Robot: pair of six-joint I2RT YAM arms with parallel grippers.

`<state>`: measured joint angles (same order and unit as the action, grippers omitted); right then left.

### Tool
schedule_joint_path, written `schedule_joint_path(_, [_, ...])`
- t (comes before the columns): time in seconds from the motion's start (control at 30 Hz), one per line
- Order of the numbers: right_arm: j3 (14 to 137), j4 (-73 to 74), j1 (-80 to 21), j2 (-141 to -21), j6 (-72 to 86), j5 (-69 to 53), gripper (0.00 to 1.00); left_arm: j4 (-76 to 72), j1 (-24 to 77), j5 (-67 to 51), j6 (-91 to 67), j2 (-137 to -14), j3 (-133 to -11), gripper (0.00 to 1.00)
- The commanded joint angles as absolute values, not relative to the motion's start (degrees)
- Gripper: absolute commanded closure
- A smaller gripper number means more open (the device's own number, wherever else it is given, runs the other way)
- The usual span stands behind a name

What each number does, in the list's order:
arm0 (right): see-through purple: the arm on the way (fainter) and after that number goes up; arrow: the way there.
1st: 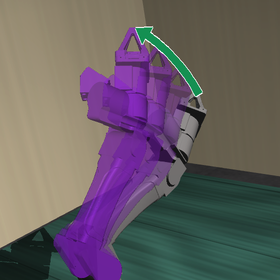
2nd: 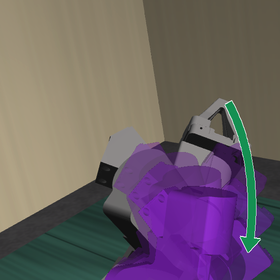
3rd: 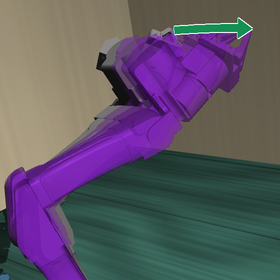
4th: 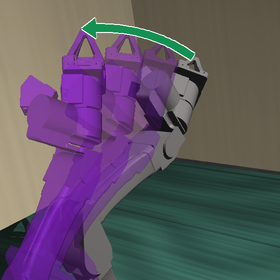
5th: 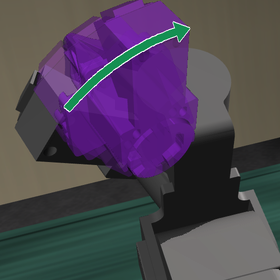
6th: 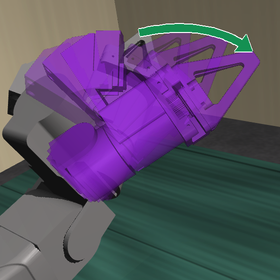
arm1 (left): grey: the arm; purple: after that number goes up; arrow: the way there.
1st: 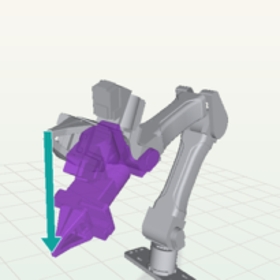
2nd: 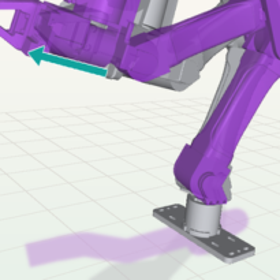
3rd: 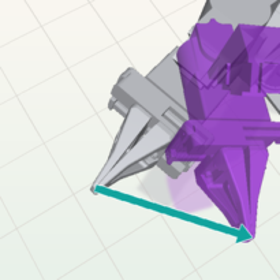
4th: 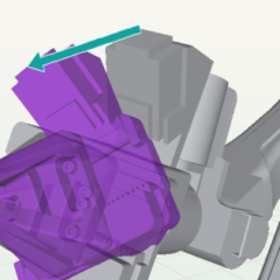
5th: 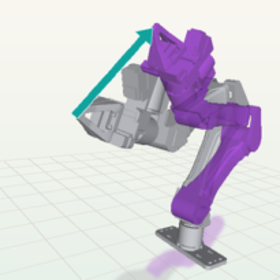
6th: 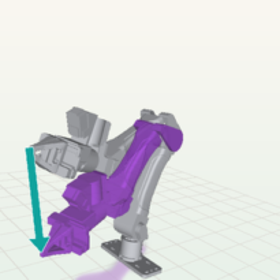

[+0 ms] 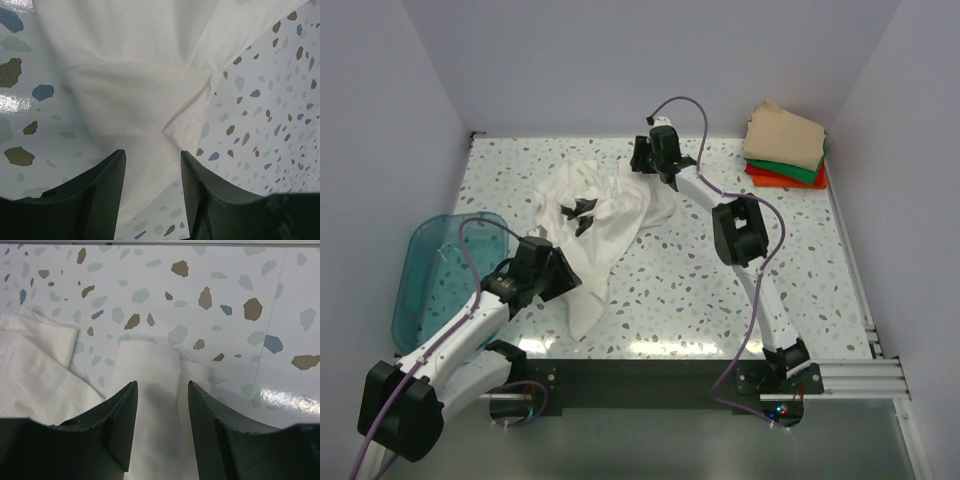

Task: Fold and stack the t-shirts
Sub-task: Flatten the tshirt out

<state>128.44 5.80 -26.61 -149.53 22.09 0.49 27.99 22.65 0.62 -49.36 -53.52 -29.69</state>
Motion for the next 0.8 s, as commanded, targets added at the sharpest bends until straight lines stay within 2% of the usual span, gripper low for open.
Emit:
schedule_joint_path(0.0, [129.82,5.54,-26.89,-150.03,23.02,0.09,0.52,27.42,23.03,0.26,-51.41,-52.03,-28.48,0.46])
schedule_joint_path(0.17, [127.89,4.31,-26.89,-149.33,23.55,0.09,0.53,28.12,23.03,1.23,-52.38,-50.71,-28.13,0.45])
schedule_joint_path(0.37, [128.05,3.78,-26.81,-148.80,24.34,-1.75,0.60,29.18,23.03,3.42,-53.35,-50.54,-26.99,0.46])
schedule_joint_path(0.53, [128.67,3.96,-26.89,-148.89,25.22,-3.25,0.71,29.27,23.03,5.36,-54.67,-50.45,-25.40,0.46])
schedule_joint_path(0.77, [128.85,3.69,-26.37,-148.01,27.33,-5.18,0.92,26.29,23.03,6.07,-55.28,-52.29,-24.17,0.42])
